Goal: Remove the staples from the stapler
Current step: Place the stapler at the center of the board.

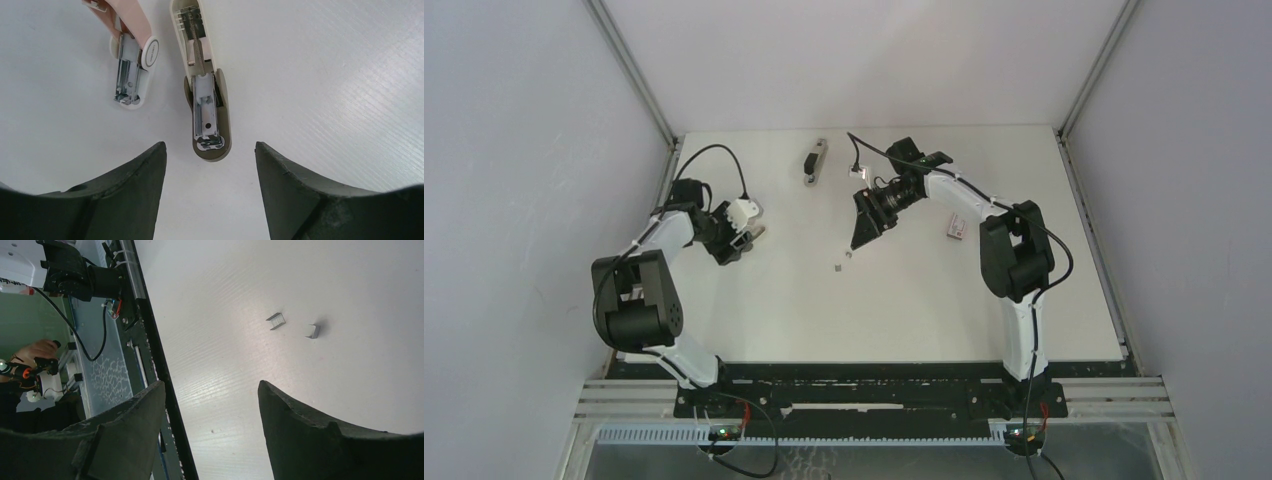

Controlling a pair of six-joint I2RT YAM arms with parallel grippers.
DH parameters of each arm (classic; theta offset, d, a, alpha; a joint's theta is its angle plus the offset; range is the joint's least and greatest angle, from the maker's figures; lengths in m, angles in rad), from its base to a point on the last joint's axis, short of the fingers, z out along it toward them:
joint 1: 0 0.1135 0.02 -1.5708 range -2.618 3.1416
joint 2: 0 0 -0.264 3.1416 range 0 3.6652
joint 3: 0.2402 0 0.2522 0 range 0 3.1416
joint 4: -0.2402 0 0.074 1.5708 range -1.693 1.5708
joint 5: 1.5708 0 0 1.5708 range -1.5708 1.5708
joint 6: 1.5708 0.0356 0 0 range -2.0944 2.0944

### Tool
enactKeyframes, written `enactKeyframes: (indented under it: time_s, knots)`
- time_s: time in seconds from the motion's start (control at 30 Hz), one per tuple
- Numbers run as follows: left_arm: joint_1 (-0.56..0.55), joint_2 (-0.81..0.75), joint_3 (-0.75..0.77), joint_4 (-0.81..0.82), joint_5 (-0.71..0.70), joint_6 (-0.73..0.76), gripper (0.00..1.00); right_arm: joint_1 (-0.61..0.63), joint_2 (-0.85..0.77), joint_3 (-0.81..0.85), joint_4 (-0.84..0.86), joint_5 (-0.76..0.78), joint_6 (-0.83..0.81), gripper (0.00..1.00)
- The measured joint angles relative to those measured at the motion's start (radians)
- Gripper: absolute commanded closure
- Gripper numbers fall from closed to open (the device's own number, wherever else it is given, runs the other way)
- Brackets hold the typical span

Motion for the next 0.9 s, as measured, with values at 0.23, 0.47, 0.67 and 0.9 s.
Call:
enactKeyframes:
  time_s: [0.23, 0.47, 0.67, 0.9]
  knots:
    - [0.008, 0.000, 0.000, -0.007, 0.008, -0.014, 0.35, -0.001, -0.013, 0.000, -0.004, 0.000, 0.000, 0.32]
    - [0.016, 0.000, 0.000, -0.005, 0.014, -0.021, 0.41, -0.001, -0.018, 0.000, -0.004, 0.000, 0.000, 0.32]
    - [0.021, 0.000, 0.000, -0.003, 0.019, -0.034, 0.43, -0.002, -0.018, 0.000, -0.004, -0.001, 0.000, 0.32]
    - [0.031, 0.000, 0.000, 0.004, 0.039, -0.049, 0.43, -0.002, -0.018, 0.000, -0.004, 0.000, 0.000, 0.32]
